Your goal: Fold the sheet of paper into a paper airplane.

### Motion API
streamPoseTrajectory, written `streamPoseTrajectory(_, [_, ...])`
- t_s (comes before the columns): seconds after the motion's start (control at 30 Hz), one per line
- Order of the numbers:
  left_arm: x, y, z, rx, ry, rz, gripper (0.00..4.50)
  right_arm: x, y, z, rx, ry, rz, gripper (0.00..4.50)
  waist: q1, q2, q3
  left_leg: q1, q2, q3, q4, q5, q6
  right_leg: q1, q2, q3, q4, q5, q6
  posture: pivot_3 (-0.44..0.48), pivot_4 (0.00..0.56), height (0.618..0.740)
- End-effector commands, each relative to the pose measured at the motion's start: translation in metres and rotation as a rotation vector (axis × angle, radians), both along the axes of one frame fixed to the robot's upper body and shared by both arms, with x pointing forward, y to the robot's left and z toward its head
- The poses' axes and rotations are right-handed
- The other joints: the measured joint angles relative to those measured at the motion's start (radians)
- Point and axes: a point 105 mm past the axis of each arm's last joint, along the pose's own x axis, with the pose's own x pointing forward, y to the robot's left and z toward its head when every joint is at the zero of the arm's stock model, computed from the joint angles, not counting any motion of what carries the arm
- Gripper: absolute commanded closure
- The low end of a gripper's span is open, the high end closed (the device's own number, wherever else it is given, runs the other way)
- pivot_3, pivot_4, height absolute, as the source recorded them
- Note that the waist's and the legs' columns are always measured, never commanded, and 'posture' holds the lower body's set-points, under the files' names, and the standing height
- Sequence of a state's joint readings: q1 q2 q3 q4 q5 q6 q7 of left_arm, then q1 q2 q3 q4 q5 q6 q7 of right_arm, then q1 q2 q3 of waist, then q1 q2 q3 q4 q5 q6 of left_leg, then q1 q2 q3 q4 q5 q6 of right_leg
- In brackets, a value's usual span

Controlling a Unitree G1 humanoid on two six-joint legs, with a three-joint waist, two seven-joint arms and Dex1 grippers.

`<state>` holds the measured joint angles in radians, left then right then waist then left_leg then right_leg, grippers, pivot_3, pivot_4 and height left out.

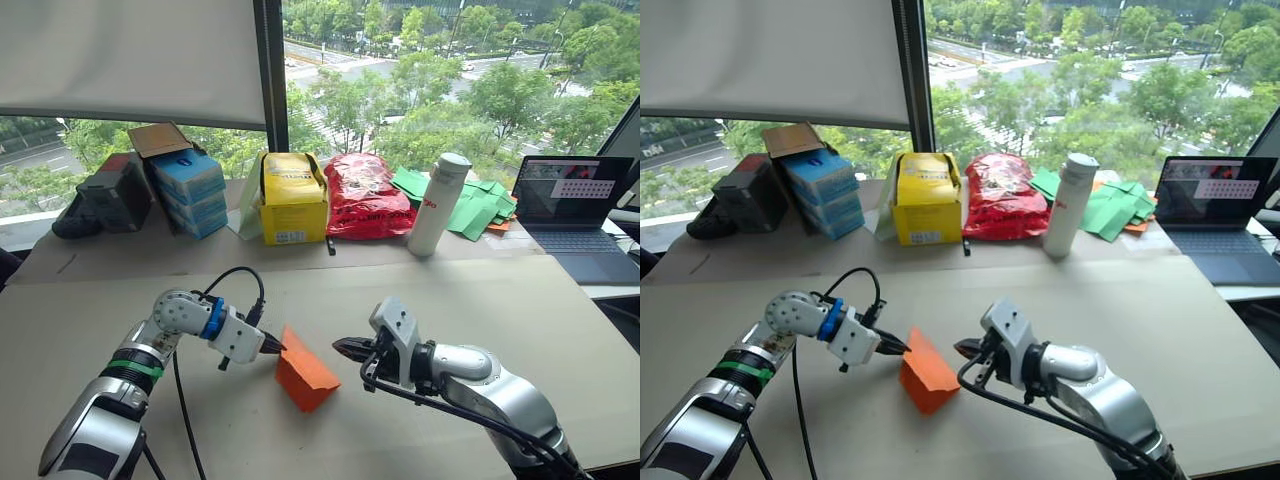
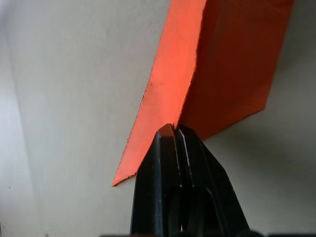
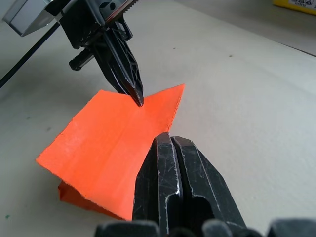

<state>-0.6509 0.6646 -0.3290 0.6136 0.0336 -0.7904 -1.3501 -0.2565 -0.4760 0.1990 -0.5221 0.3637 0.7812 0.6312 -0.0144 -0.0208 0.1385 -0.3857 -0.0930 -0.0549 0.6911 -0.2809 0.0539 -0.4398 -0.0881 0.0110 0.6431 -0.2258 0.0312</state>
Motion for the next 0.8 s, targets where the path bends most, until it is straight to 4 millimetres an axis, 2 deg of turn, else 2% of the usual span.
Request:
streamPoseTrajectory(0.03, [0.006, -0.001, 0.017, -0.075, 0.008, 0.152, 4.48, 0.008, -0.009, 0.021, 0.022, -0.108, -0.038, 4.50, 0.000, 0.000, 0.000, 0.000, 0.000, 0.000, 0.001, 0.000, 0.000, 0.000, 0.000, 0.000, 0.000, 0.000, 0.000, 0.000, 0.150, 0.740])
streamPoseTrajectory(0.27, [-0.015, -0.011, 0.006, -0.077, 0.152, 0.391, 4.48, 0.004, -0.011, 0.024, 0.004, -0.160, 0.001, 4.50, 0.001, 0.000, 0.000, 0.000, 0.000, 0.000, 0.002, -0.002, 0.003, 0.000, 0.001, 0.002, 0.002, -0.001, 0.001, 0.000, 0.150, 0.740])
streamPoseTrajectory(0.4, [-0.019, -0.010, 0.003, -0.059, 0.156, 0.457, 4.48, 0.003, -0.010, 0.023, 0.021, -0.144, 0.019, 4.50, 0.003, 0.000, 0.000, 0.001, 0.000, 0.000, 0.002, -0.002, 0.004, 0.001, 0.001, 0.002, 0.002, -0.001, 0.001, 0.000, 0.150, 0.740])
streamPoseTrajectory(0.5, [-0.028, -0.011, 0.001, -0.070, 0.206, 0.457, 3.61, 0.002, -0.013, 0.016, 0.019, -0.124, 0.024, 4.50, 0.003, 0.000, 0.000, 0.002, 0.000, 0.000, 0.002, -0.003, 0.004, 0.002, 0.001, 0.002, 0.002, -0.001, 0.001, 0.000, 0.150, 0.740])
streamPoseTrajectory(0.57, [-0.032, -0.010, 0.001, -0.072, 0.207, 0.457, 2.92, -0.002, -0.014, 0.012, 0.005, -0.126, 0.038, 3.89, 0.003, 0.000, 0.000, 0.002, 0.000, 0.000, 0.002, -0.003, 0.004, 0.001, 0.001, 0.002, 0.003, -0.001, 0.001, 0.000, 0.150, 0.740])
streamPoseTrajectory(0.67, [-0.037, -0.008, 0.014, -0.124, 0.241, 0.475, 1.94, 0.000, -0.016, 0.017, 0.023, -0.152, 0.028, 2.87, 0.000, 0.000, 0.000, 0.002, 0.000, 0.000, 0.002, -0.002, 0.003, 0.001, -0.002, 0.003, 0.002, -0.001, 0.001, 0.000, 0.150, 0.740])
streamPoseTrajectory(0.73, [-0.039, -0.003, 0.027, -0.191, 0.272, 0.507, 1.94, -0.009, -0.012, 0.027, 0.048, -0.203, 0.080, 2.18, 0.002, 0.000, 0.000, 0.001, 0.000, 0.000, 0.002, -0.003, 0.003, 0.001, -0.002, 0.003, 0.002, -0.001, 0.001, 0.000, 0.150, 0.740])
streamPoseTrajectory(0.8, [-0.042, 0.005, 0.036, -0.251, 0.305, 0.548, 1.94, -0.023, -0.005, 0.024, 0.011, -0.250, 0.163, 1.51, 0.003, 0.001, 0.000, 0.002, 0.001, 0.000, 0.002, -0.003, 0.003, 0.001, -0.002, 0.003, 0.002, -0.001, 0.001, 0.000, 0.150, 0.740])
